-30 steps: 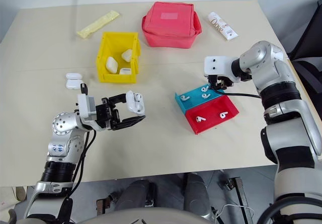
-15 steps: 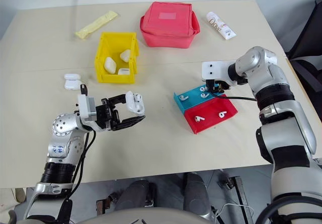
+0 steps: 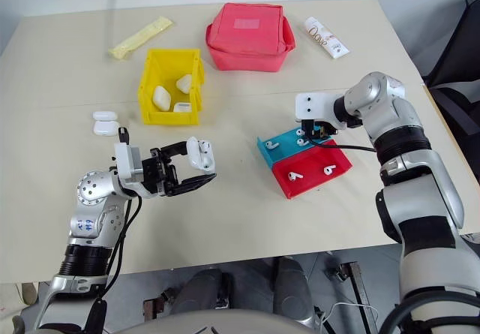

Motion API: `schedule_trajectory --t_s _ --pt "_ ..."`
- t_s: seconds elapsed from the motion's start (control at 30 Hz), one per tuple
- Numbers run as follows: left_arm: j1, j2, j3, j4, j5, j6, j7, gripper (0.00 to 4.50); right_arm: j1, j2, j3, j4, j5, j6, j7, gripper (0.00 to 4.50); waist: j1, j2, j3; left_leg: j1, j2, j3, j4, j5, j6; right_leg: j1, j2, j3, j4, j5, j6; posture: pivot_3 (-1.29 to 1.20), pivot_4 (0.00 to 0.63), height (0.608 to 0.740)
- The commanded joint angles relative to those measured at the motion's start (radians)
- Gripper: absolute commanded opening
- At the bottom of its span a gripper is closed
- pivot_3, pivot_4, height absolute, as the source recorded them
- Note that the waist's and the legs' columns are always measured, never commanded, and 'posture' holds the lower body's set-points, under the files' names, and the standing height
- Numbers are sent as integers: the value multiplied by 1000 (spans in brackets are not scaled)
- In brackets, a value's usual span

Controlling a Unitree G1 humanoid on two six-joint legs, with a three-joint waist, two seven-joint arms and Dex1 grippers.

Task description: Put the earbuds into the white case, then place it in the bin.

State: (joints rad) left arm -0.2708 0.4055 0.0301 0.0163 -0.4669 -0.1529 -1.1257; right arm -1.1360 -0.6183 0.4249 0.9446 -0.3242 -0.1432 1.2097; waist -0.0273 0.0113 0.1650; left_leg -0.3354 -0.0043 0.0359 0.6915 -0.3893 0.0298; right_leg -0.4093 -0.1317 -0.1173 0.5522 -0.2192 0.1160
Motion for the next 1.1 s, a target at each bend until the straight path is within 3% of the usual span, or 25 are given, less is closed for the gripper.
schedule_trajectory --t_s 0.03,0.4,1.1 --pt "5 5 8 -41 -9 -11 9 2739 -21 -1 -32 -25 17 32 20 1987 0 0 0 0 0 0 0 0 0 0 0 0 0 0 0 0 150 740" --pt "13 4 5 -49 -8 -11 11 2739 -17 33 -52 -40 34 159 60 1987 0 1 0 0 0 0 0 0 0 0 0 0 0 0 0 0 150 740" --pt "53 7 7 -89 -8 -8 36 2739 -29 58 -29 25 -6 150 57 1987 -1 1 -1 1 0 0 0 0 0 0 0 0 0 0 0 0 150 740"
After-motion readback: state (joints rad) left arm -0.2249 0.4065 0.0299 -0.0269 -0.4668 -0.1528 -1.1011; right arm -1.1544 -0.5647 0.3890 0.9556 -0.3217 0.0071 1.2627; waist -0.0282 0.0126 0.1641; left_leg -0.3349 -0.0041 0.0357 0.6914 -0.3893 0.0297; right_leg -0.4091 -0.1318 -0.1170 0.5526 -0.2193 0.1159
